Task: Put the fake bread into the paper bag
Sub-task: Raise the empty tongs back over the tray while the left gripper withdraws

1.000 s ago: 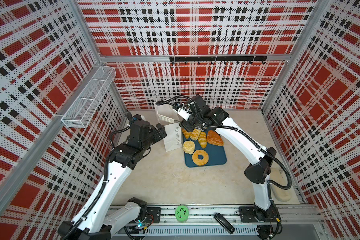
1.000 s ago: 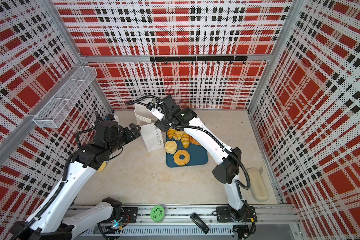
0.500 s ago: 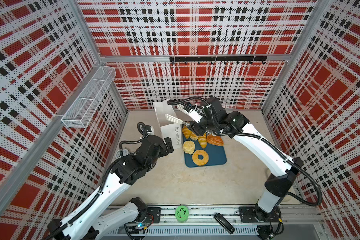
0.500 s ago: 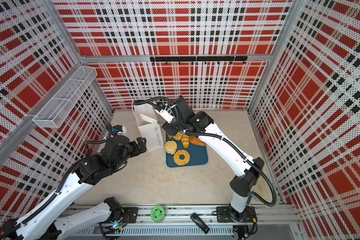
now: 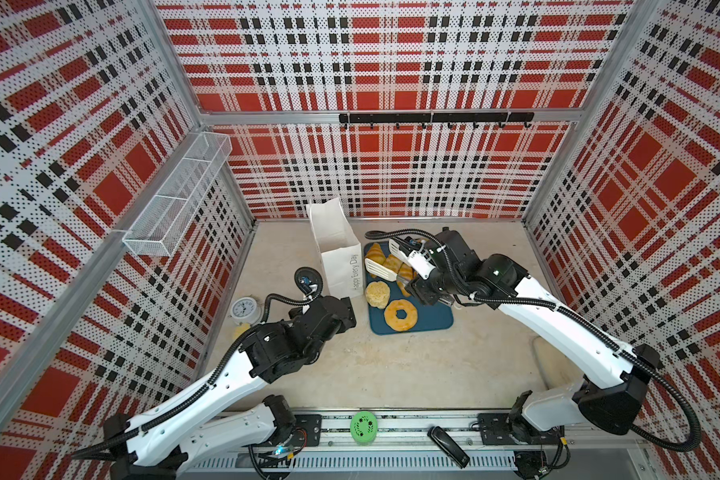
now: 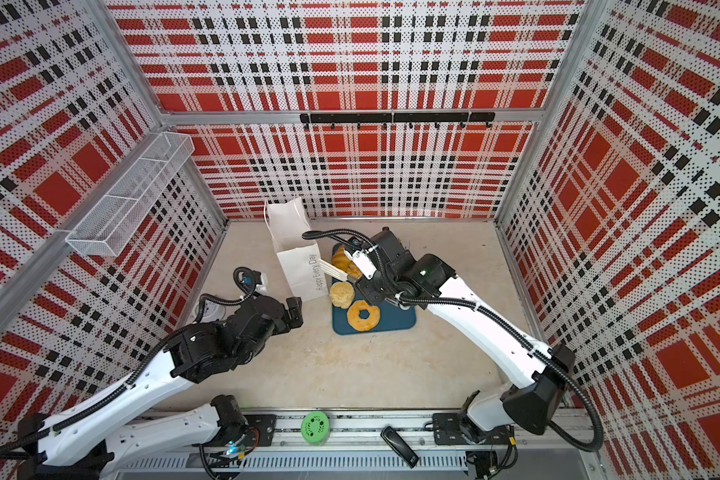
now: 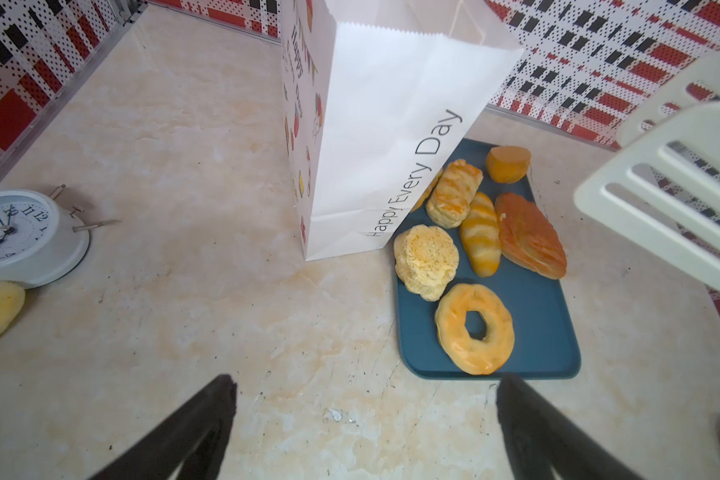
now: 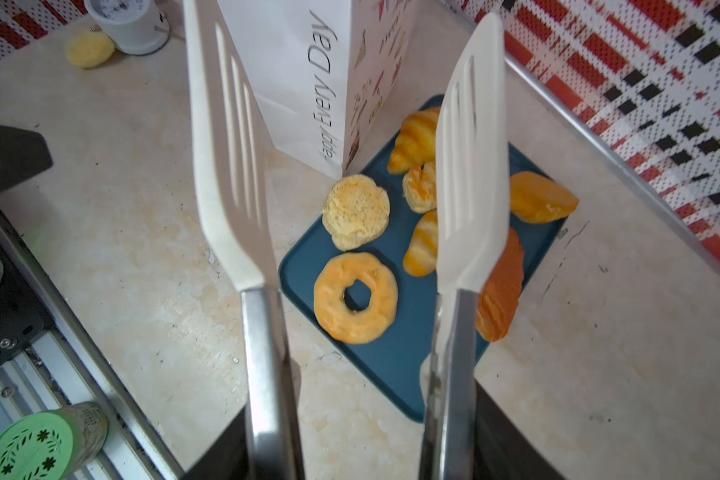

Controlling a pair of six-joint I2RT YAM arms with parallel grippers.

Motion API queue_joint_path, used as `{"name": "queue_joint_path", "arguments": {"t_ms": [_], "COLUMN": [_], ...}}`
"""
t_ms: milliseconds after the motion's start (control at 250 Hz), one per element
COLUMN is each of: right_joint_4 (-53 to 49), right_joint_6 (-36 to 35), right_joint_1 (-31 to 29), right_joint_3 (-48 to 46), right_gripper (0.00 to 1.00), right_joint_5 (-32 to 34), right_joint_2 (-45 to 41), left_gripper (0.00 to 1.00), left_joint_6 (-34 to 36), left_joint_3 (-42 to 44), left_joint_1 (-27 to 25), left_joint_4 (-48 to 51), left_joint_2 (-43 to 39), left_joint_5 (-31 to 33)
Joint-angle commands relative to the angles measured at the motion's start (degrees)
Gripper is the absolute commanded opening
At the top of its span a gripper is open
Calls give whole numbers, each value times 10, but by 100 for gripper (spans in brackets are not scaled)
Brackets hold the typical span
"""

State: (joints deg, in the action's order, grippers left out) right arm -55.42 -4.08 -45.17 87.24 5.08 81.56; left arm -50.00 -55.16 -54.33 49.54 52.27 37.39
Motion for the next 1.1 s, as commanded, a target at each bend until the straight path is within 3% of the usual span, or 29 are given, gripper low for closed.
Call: {"name": "queue_joint_path", "arguments": {"t_ms": [0, 472, 900, 1096], "right_joint_4": [2, -5, -21, -21], "right_joint_6": [34, 79, 90, 86], "right_joint_1": [12, 92, 120, 122], "right_joint_3": [-28, -175, -198, -191], "right_gripper": [63, 60, 57, 51], "right_joint_5": [7, -77, -108, -115], "right_joint_2": [-34, -46, 26, 51], "left_gripper": [99, 99, 99, 99], "left_joint_6": [-40, -88, -2, 31], "left_joint_3": [17, 55, 51, 35], "left_joint_1": [-30, -93, -95, -95], "left_joint_4": [11, 5, -63, -80], "left_joint_2": [9, 98, 195, 232], "left_joint_5": [43, 42, -54, -79]}}
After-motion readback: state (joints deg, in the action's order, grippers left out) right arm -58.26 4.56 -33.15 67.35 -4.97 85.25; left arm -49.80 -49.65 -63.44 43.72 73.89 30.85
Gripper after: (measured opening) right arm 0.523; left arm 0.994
